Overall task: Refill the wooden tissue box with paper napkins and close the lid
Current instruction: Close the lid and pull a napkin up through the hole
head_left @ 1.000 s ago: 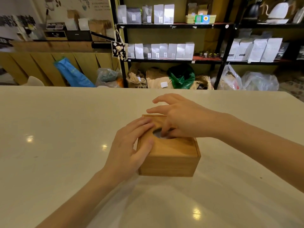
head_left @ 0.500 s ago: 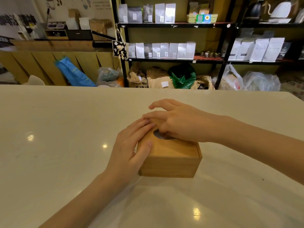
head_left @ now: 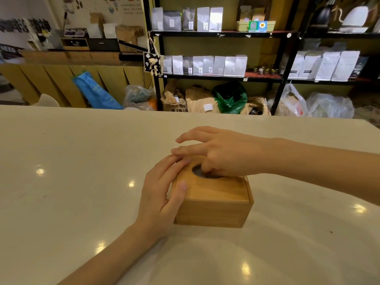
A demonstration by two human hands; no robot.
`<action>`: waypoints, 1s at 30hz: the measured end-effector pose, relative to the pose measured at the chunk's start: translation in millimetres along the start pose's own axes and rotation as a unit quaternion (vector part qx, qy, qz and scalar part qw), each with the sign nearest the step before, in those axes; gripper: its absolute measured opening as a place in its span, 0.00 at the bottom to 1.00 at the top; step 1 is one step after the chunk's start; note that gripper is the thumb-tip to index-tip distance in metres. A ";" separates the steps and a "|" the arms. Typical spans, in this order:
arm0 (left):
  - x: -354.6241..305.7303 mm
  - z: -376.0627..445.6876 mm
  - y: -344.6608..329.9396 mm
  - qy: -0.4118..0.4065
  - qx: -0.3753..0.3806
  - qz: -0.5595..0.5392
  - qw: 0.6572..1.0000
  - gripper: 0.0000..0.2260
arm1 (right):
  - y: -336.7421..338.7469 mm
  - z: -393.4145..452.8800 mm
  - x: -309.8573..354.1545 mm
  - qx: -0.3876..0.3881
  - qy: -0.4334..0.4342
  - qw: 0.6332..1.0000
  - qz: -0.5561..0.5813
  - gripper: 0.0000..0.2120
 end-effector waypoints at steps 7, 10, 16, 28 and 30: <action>6.8 -3.1 2.5 0.011 -0.017 -0.009 1.000 0.18 | -3.0 3.8 0.6 0.015 0.022 1.000 0.007 0.24; 7.4 -3.1 1.1 0.015 -0.018 -0.002 1.000 0.23 | -4.5 5.4 -0.3 0.006 0.019 1.000 0.018 0.23; 8.4 -3.1 0.4 0.022 -0.016 -0.002 1.000 0.21 | -4.2 4.0 0.3 -0.006 0.023 1.000 -0.002 0.23; 7.5 -3.1 -0.6 0.033 -0.012 -0.001 0.999 0.18 | 18.7 -17.8 -19.7 -0.042 -0.065 0.997 0.005 0.11; 7.6 -3.1 -0.8 0.037 -0.011 -0.002 0.999 0.18 | 21.4 -21.8 -23.5 -0.054 -0.086 0.995 0.015 0.11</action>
Point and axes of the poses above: each hand's wrist, its own z-axis towards the middle knuckle, its own y-axis out of the back of the hand, x = y × z, the point moved 9 cm from there along z, towards the middle knuckle, and after that the axes turned 7 degrees about -x, right-handed, at the moved point
